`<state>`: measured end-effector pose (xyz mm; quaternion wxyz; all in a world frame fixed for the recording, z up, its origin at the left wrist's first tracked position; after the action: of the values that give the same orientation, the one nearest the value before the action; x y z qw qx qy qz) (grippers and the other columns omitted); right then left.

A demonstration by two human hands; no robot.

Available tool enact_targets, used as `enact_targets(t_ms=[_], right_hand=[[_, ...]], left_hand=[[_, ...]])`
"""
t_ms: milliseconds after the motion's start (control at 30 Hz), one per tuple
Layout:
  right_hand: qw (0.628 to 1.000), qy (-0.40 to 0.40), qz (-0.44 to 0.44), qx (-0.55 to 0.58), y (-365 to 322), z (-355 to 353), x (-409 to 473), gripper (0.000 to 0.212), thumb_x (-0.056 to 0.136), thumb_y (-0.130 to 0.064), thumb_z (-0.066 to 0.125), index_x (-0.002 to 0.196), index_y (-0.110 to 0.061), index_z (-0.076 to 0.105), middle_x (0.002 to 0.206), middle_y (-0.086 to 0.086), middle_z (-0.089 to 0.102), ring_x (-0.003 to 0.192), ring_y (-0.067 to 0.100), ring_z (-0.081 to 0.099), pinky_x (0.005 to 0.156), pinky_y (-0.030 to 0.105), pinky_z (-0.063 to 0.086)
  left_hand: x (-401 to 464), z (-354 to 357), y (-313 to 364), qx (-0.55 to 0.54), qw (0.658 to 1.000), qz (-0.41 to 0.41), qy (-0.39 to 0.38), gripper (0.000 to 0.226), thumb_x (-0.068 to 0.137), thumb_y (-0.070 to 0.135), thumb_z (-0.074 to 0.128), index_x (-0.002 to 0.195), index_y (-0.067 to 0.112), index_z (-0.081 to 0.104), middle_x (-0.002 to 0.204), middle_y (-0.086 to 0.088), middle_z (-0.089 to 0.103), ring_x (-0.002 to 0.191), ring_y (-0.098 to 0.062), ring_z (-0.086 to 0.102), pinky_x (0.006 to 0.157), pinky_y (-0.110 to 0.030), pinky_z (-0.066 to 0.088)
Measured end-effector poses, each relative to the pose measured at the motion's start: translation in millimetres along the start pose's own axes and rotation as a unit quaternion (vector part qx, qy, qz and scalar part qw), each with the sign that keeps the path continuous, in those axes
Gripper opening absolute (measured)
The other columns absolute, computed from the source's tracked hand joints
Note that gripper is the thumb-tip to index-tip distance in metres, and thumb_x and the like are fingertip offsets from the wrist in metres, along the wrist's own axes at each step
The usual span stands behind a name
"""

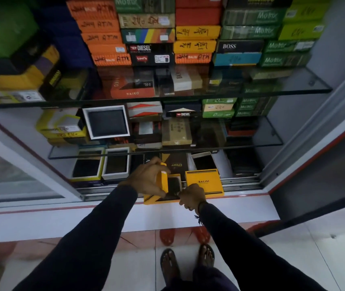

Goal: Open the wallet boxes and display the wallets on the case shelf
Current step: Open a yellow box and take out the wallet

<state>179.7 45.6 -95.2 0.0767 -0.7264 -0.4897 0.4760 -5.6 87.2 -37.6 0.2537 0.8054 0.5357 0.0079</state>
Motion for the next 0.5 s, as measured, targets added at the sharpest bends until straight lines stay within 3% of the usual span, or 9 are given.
enact_targets(t_ms=[67, 167, 267, 333, 400, 500], right_hand=[[1.0, 0.017, 0.005, -0.008, -3, 3, 0, 0.008, 0.081, -0.018, 0.063, 0.085, -0.011, 0.062, 0.089, 0.014, 0.069, 0.081, 0.03, 0.067, 0.071, 0.036, 0.057], [0.998, 0.064, -0.008, -0.026, -6, 9, -1, 0.013, 0.078, -0.011, 0.072, 0.087, -0.002, 0.069, 0.081, 0.014, 0.071, 0.074, 0.029, 0.07, 0.057, 0.032, 0.055], [0.994, 0.106, -0.028, -0.02, -7, 11, -2, 0.015, 0.082, -0.012, 0.069, 0.092, 0.0, 0.072, 0.088, 0.014, 0.076, 0.081, 0.03, 0.073, 0.063, 0.032, 0.058], [0.99, 0.131, -0.046, -0.008, -9, 11, -3, 0.015, 0.083, -0.013, 0.067, 0.09, 0.0, 0.072, 0.091, 0.015, 0.076, 0.078, 0.028, 0.069, 0.058, 0.028, 0.053], [0.987, 0.149, -0.064, -0.008, -10, 13, -4, 0.014, 0.084, -0.013, 0.065, 0.088, -0.002, 0.072, 0.091, 0.014, 0.077, 0.07, 0.022, 0.061, 0.049, 0.021, 0.042], [0.982, 0.167, -0.09, -0.017, -12, 15, -6, 0.016, 0.087, -0.016, 0.063, 0.086, -0.004, 0.073, 0.087, 0.013, 0.077, 0.066, 0.019, 0.059, 0.046, 0.017, 0.035]], left_hand=[[-15, -11, -16, -0.045, 0.999, -0.02, 0.001, 0.081, 0.046, 0.054, 0.082, 0.123, 0.043, 0.059, 0.126, 0.013, 0.035, 0.116, -0.018, 0.048, 0.087, -0.034, 0.052], [-36, -21, -40, -0.1, 0.992, -0.073, 0.007, 0.083, 0.053, 0.042, 0.085, 0.131, 0.039, 0.058, 0.127, 0.003, 0.034, 0.117, -0.021, 0.048, 0.097, -0.036, 0.052], [-53, -23, -62, -0.207, 0.961, -0.162, 0.083, 0.048, 0.074, 0.025, 0.083, 0.12, 0.032, 0.069, 0.13, -0.007, 0.046, 0.115, -0.028, 0.059, 0.091, -0.041, 0.059], [-62, -20, -73, -0.217, 0.943, -0.198, 0.154, 0.034, 0.085, 0.008, 0.074, 0.117, 0.019, 0.073, 0.13, -0.016, 0.059, 0.116, -0.034, 0.063, 0.089, -0.044, 0.061], [-72, -16, -81, -0.186, 0.932, -0.231, 0.208, 0.033, 0.087, 0.002, 0.069, 0.12, 0.009, 0.073, 0.128, -0.022, 0.064, 0.116, -0.037, 0.064, 0.093, -0.042, 0.058], [-81, -3, -88, -0.224, 0.902, -0.278, 0.241, 0.044, 0.089, 0.0, 0.066, 0.132, 0.01, 0.065, 0.126, -0.021, 0.069, 0.113, -0.037, 0.067, 0.088, -0.036, 0.056]])
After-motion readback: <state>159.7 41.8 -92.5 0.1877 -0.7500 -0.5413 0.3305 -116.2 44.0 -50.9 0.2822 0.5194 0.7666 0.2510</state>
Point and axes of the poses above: each hand's wrist, its own x-axis towards the middle knuckle, its own z-axis out of the palm, y = z × x, the point moved 3 cm from there along x, towards the middle knuckle
